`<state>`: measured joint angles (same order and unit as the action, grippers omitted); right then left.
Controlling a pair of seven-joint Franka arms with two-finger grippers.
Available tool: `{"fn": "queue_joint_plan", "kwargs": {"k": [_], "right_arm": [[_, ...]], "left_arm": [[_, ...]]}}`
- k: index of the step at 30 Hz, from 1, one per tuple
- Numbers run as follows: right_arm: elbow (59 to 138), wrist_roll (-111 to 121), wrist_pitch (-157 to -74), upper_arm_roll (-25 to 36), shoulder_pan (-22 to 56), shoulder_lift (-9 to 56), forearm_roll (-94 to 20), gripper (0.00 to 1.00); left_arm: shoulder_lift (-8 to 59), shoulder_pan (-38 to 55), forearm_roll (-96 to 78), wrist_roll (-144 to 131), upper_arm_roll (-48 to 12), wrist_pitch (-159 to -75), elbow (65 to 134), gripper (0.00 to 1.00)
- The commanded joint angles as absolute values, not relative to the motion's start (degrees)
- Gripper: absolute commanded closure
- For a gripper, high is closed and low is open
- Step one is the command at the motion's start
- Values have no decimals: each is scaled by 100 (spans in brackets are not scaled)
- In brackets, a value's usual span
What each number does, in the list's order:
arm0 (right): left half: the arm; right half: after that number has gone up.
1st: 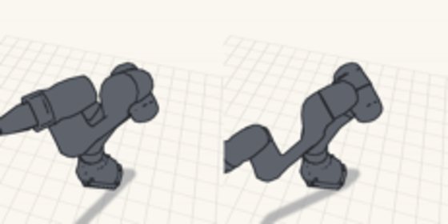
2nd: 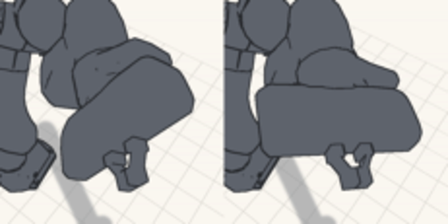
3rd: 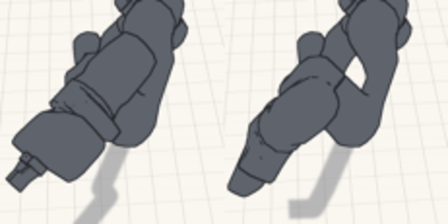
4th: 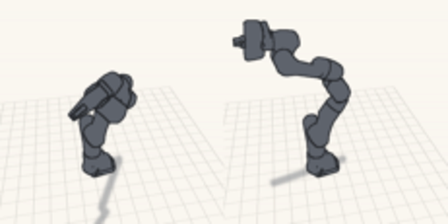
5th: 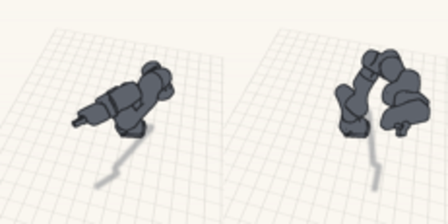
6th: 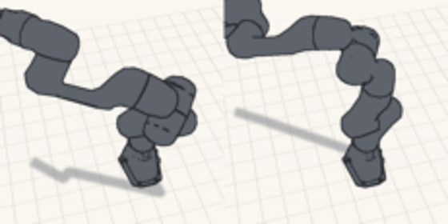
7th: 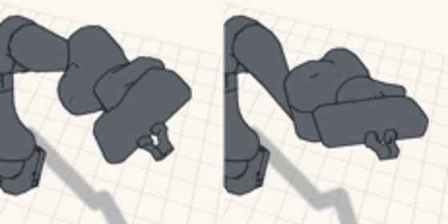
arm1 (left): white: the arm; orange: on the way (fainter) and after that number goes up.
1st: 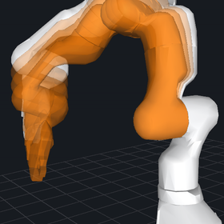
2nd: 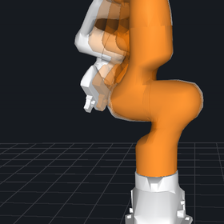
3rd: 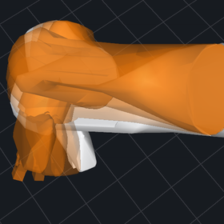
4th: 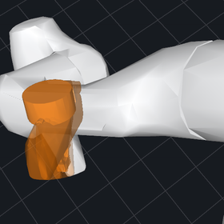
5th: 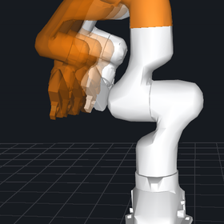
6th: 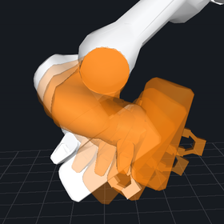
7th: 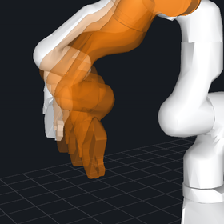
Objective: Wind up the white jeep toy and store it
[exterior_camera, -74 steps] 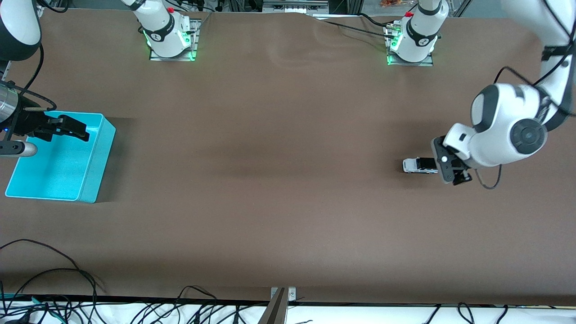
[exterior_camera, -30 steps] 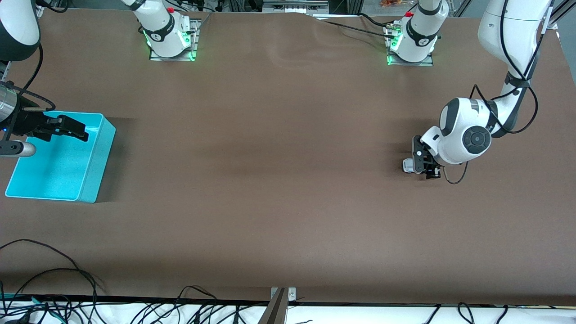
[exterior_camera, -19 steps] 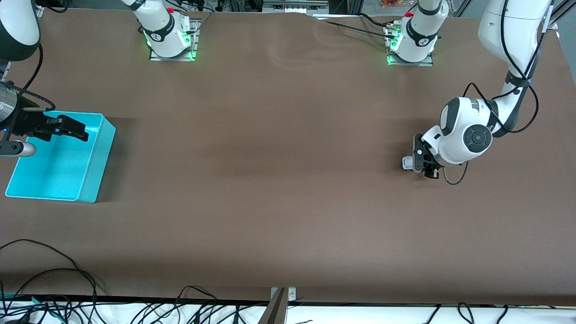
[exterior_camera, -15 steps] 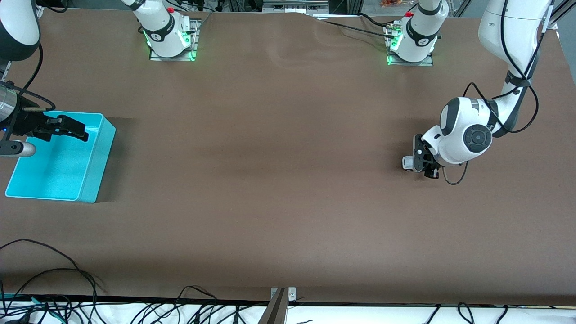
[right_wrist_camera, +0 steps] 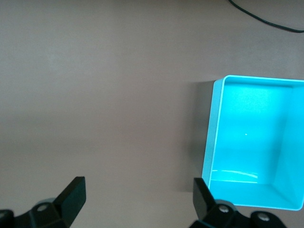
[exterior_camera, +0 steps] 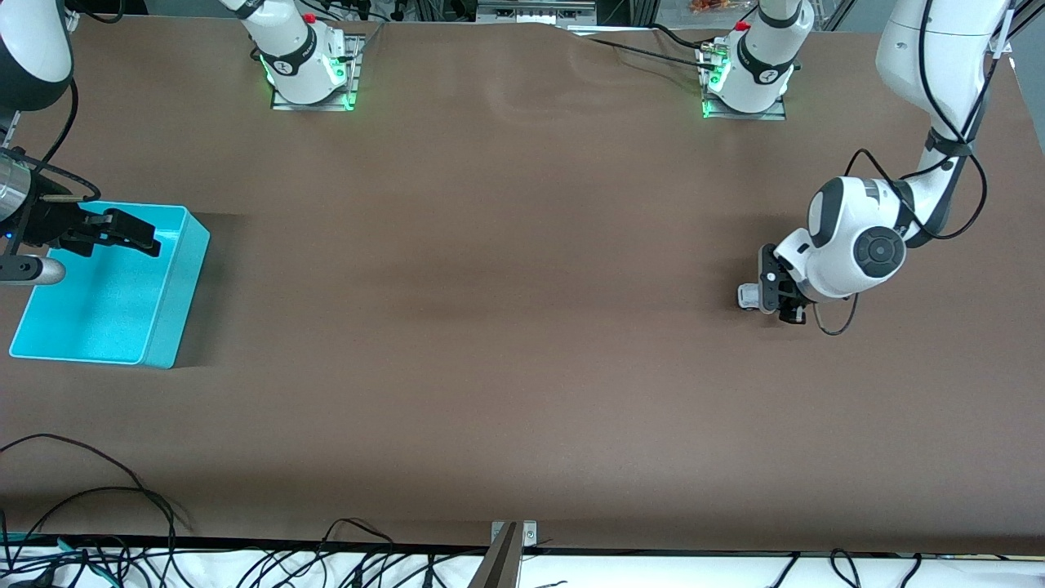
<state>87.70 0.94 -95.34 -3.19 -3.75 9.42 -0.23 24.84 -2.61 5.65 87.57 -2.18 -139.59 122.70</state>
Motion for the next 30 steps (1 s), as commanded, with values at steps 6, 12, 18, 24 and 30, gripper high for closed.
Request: {"fn": "queue_joint_plan", "kwargs": {"k": [6,12,18,24,30], "right_arm": [[8754,193,-9492,-308,-396,923,-149,0],[8754,193,-9492,-308,-404,923,-149,0],[8754,193,-9492,-308,-404,923,-149,0],[8754,193,-9492,-308,-404,923,-149,0],[8754,193,-9492,-308,-404,923,-149,0]], "left_arm": [[2593,-791,738,9298,-220,-14045,12331,93],[2593,-1168,738,9860,-220,-14045,12243,93],[2645,-1502,738,10195,-220,-14045,12182,93],[2839,-1678,738,10230,-220,-14045,11980,93],[2874,-1880,738,10529,-220,-14045,11892,93]]}}
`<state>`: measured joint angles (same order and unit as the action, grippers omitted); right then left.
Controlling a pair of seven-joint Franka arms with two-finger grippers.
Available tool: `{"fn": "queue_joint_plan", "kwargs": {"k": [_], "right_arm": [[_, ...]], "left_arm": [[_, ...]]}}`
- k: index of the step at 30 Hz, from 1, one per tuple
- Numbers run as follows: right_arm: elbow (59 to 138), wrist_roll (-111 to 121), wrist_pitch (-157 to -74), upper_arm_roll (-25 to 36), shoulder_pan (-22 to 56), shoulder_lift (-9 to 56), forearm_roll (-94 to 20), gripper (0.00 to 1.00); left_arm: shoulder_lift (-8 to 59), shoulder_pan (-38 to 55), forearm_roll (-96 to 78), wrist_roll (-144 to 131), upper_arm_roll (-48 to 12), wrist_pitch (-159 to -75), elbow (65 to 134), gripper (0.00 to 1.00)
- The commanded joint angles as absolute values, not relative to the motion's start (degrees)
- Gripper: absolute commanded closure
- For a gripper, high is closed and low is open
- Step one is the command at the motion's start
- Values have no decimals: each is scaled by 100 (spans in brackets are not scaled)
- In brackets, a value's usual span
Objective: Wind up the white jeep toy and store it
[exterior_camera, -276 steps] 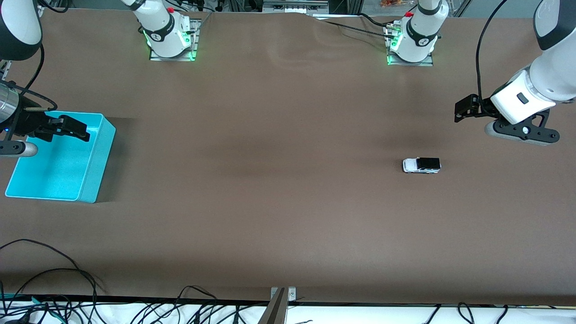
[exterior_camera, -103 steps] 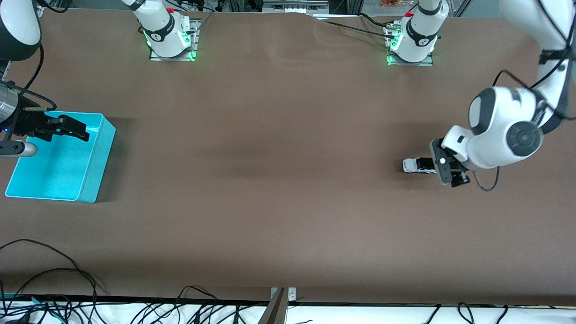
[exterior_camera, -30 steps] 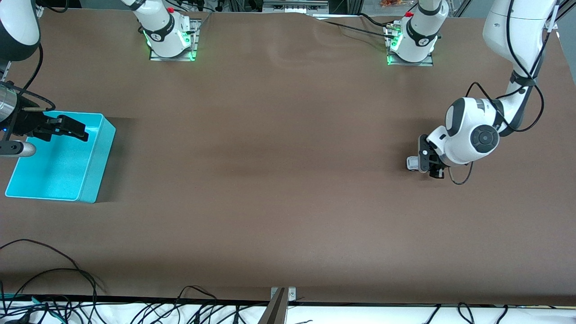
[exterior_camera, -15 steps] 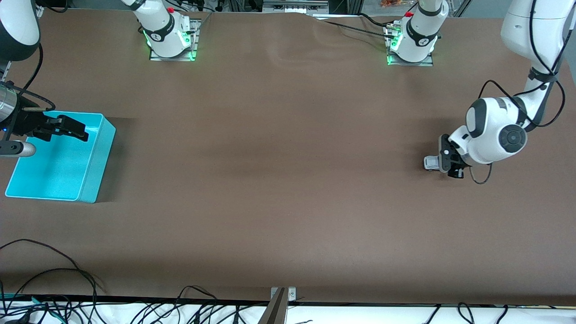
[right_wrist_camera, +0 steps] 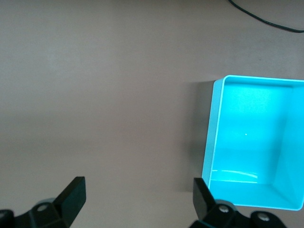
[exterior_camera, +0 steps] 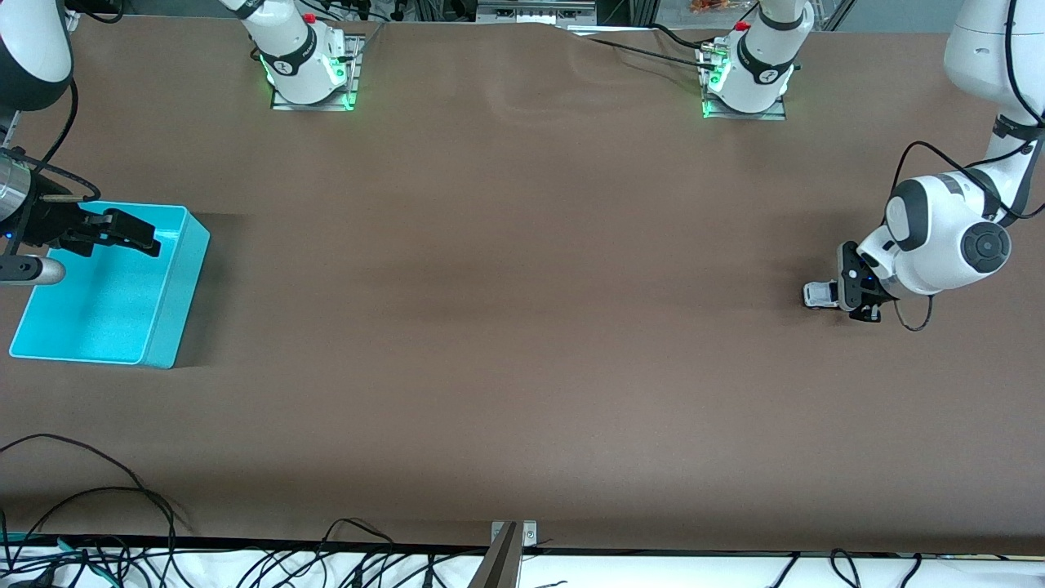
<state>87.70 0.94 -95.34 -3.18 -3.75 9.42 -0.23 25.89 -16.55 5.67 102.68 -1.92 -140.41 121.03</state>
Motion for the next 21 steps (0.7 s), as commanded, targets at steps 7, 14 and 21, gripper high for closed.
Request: {"fn": "queue_joint_plan", "kwargs": {"k": [7,14,21], "right_arm": [[8754,193,-9492,-308,-404,923,-149,0],[8754,193,-9492,-308,-404,923,-149,0],[8754,193,-9492,-308,-404,923,-149,0]], "left_arm": [[2935,-2153,738,10775,-220,-14045,11874,94],[2979,-2215,738,10846,-220,-14045,11795,94],[2962,-2285,721,10854,-220,-14036,11734,78]]}}
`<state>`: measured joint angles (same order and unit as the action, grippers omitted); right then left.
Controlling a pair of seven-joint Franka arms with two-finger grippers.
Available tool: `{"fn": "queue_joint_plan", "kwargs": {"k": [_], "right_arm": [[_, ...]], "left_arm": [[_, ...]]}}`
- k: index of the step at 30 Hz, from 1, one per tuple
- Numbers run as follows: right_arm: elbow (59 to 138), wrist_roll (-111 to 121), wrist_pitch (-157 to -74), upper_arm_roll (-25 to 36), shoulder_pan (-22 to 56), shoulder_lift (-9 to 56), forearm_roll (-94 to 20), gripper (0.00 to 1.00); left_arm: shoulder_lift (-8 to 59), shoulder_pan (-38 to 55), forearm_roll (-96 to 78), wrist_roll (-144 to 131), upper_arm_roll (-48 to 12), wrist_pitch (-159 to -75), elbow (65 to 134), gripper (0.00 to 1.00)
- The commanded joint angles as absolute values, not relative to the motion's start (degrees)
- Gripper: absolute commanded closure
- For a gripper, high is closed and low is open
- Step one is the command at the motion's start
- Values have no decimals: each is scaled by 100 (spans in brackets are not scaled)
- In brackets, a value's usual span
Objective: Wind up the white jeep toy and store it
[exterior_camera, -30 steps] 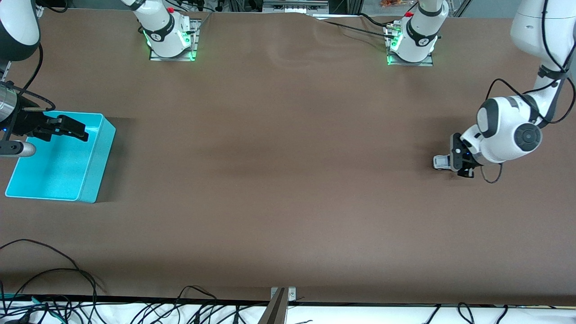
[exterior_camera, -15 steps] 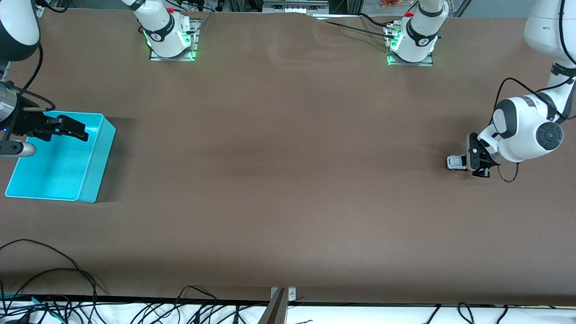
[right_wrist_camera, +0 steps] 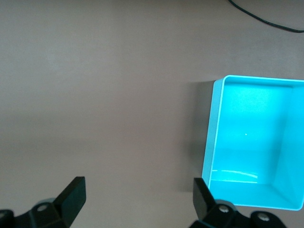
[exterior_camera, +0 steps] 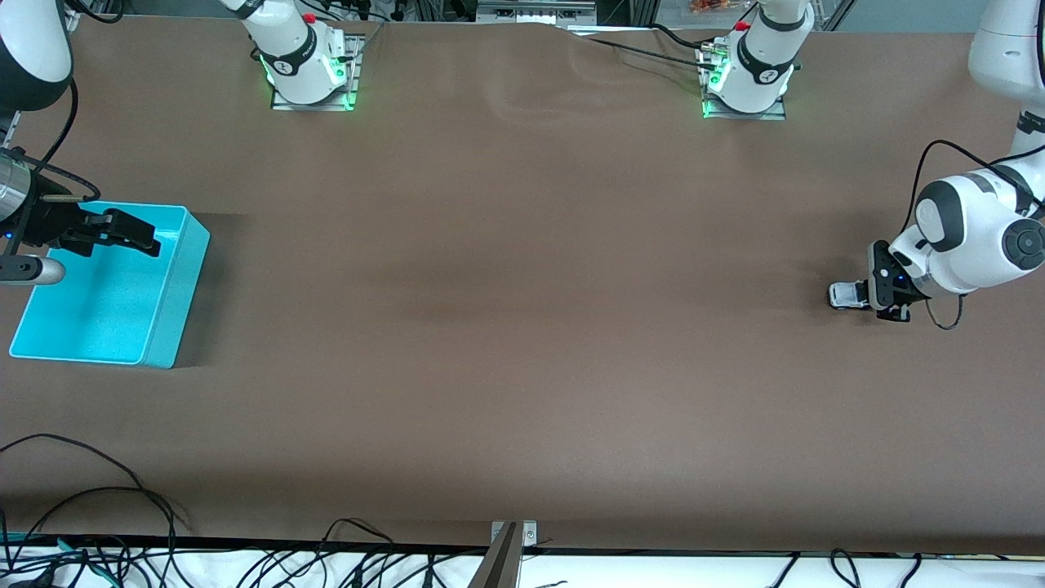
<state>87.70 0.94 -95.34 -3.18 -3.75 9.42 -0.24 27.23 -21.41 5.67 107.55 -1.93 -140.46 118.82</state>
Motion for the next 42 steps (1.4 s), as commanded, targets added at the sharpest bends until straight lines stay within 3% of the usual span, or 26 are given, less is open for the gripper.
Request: {"fn": "queue_joint_plan", "kwargs": {"k": [1,3,6,7,8,15,22,31,42], "right_arm": [[8754,193,-9492,-308,-404,923,-149,0],[8754,193,-9492,-308,-404,923,-149,0],[8754,193,-9492,-308,-404,923,-149,0],[8754,193,-9492,-308,-404,923,-149,0],[8754,193,-9492,-308,-404,923,-149,0],[8754,193,-9492,-308,-404,923,-149,0],[8754,193,-9492,-308,-404,923,-149,0],[8754,193,-9492,-308,-404,923,-149,0],[8754,193,-9492,-308,-404,923,-149,0]], "left_arm": [[2953,-2285,721,10854,-220,-14019,11716,74],[2936,-2285,712,10846,-220,-14019,11707,52],[2936,-2294,703,10854,-220,-14001,11628,27],[2936,-2294,703,10863,-220,-13984,11602,4],[2918,-2294,694,10863,-220,-13975,11602,0],[2611,-2285,642,10741,-229,-13615,11558,0],[2092,-2233,642,9977,-255,-12438,11312,0],[1978,-2145,633,8185,-755,-10664,10311,0],[1960,-2136,642,5119,-1853,-8387,8931,0]]}}
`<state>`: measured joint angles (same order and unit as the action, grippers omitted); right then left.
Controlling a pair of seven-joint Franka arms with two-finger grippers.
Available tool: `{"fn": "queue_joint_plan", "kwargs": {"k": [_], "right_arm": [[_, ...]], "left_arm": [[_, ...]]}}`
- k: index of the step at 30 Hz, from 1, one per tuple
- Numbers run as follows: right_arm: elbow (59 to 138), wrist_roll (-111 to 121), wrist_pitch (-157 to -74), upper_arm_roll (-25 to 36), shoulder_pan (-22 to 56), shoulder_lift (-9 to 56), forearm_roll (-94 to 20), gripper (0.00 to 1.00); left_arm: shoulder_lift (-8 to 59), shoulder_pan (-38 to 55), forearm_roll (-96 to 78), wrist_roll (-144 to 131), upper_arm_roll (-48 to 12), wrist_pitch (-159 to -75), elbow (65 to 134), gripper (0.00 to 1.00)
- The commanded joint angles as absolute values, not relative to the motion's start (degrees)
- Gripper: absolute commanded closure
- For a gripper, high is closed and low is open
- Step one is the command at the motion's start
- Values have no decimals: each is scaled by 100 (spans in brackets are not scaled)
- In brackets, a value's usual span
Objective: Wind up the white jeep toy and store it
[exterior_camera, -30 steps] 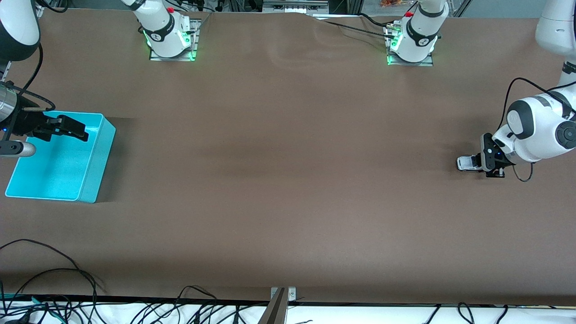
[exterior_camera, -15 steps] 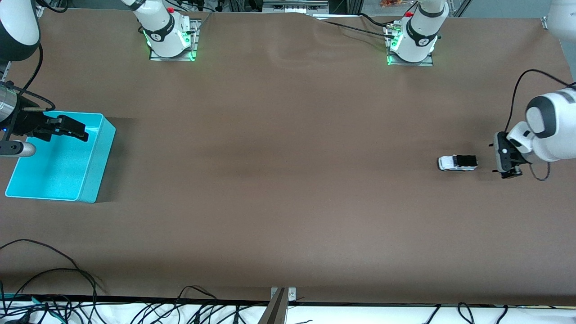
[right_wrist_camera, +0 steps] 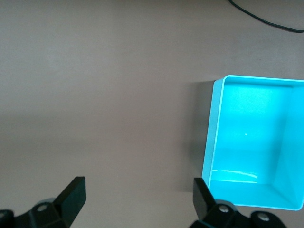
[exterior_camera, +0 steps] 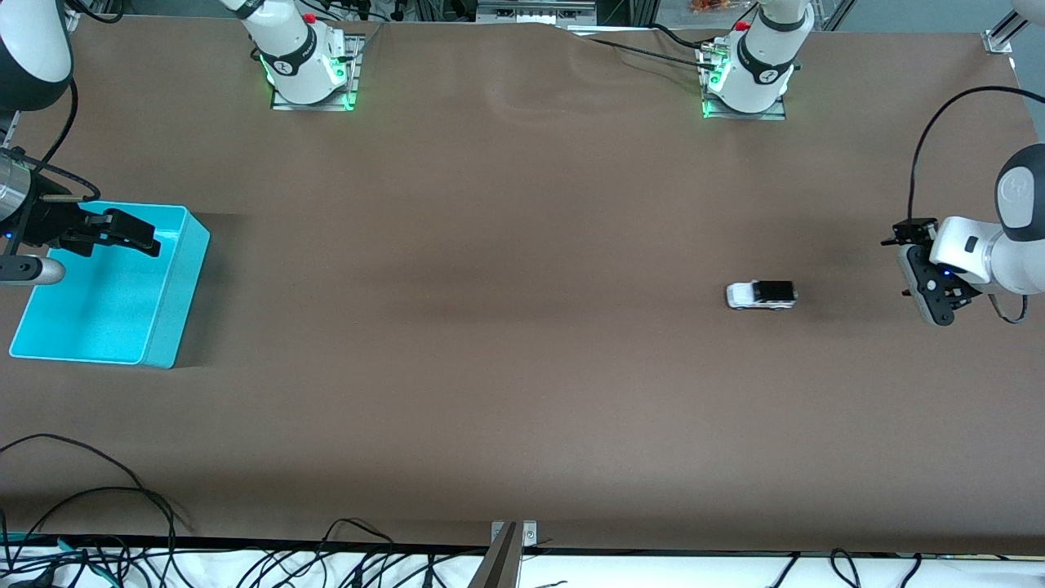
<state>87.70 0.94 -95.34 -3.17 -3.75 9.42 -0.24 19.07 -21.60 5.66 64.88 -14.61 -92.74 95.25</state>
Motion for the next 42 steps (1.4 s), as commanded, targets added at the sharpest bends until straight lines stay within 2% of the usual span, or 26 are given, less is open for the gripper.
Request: {"fn": "queue_joint_plan", "kwargs": {"k": [1,7,12,28,33,36,37,42], "right_arm": [[8754,193,-9492,-308,-404,923,-149,0],[8754,193,-9492,-308,-404,923,-149,0],[8754,193,-9492,-308,-404,932,-149,0],[8754,193,-9492,-308,-404,923,-149,0],[8745,193,-9501,-308,-404,923,-149,0],[8736,202,-9527,-308,-396,923,-115,0],[8728,193,-9536,-308,-387,932,-106,0],[8657,185,-9554,-316,-378,932,-105,0]], "left_arm": [[1960,-2136,642,4785,-1968,-8202,8851,0],[1942,-2136,642,3079,-2522,-7507,8456,0],[1942,-2136,642,1988,-2751,-7339,8306,0],[1626,-2127,642,976,-2795,-7365,8209,0],[1319,-1952,650,949,-2751,-7541,8376,0],[1169,-1610,642,949,-2401,-7593,8393,0],[1047,-1139,642,958,-1895,-7707,8385,0],[827,-353,572,958,-820,-8032,8402,0]]}}
